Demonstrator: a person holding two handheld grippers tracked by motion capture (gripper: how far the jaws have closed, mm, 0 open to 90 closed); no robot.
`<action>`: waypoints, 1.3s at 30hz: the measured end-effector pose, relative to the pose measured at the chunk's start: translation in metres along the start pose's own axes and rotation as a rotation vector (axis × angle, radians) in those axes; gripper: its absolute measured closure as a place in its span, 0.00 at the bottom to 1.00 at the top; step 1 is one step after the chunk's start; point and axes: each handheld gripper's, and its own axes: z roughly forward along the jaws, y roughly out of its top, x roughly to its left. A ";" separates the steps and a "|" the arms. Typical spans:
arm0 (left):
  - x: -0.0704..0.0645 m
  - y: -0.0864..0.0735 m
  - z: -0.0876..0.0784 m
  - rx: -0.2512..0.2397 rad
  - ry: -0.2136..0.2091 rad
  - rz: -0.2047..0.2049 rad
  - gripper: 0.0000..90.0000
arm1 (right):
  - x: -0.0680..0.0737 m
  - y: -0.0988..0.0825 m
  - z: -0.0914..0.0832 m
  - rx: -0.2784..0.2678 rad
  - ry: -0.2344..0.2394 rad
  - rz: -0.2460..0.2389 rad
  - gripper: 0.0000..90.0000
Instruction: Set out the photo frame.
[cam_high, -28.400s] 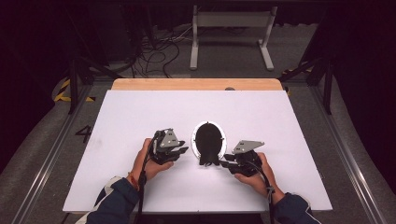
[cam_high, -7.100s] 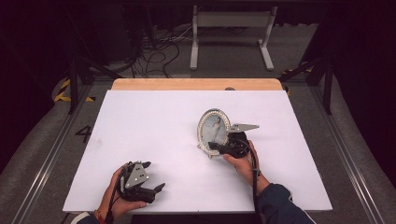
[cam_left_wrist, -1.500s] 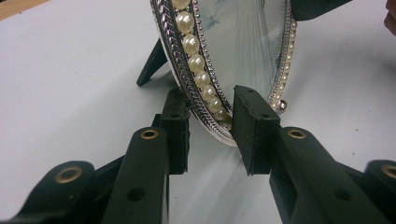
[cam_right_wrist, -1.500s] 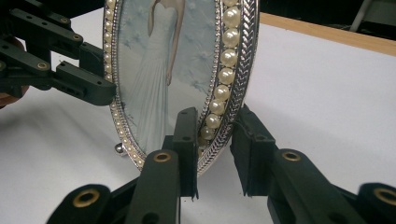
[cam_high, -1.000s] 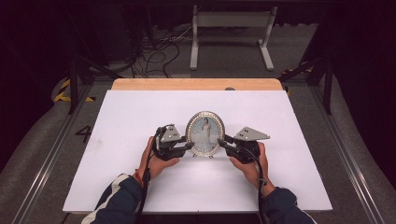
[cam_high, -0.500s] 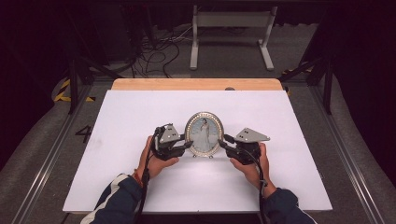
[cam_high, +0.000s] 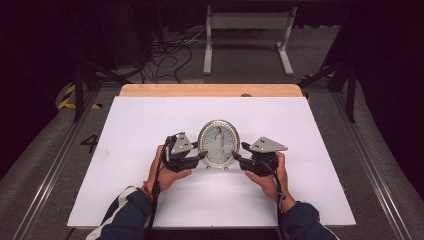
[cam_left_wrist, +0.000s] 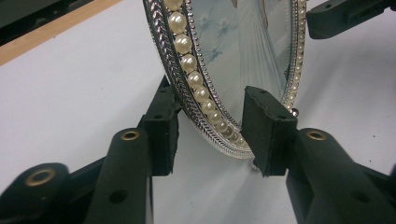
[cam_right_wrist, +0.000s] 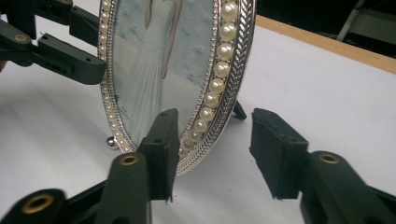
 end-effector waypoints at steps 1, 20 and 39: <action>0.000 0.000 0.000 0.002 0.004 0.001 0.57 | 0.000 0.000 0.001 0.006 -0.001 -0.001 0.48; 0.001 -0.003 0.008 0.084 -0.013 0.017 0.09 | -0.001 -0.002 0.010 0.063 0.000 -0.024 0.11; -0.002 -0.004 0.005 0.093 0.009 0.071 0.05 | -0.002 -0.004 0.012 0.113 -0.010 -0.052 0.09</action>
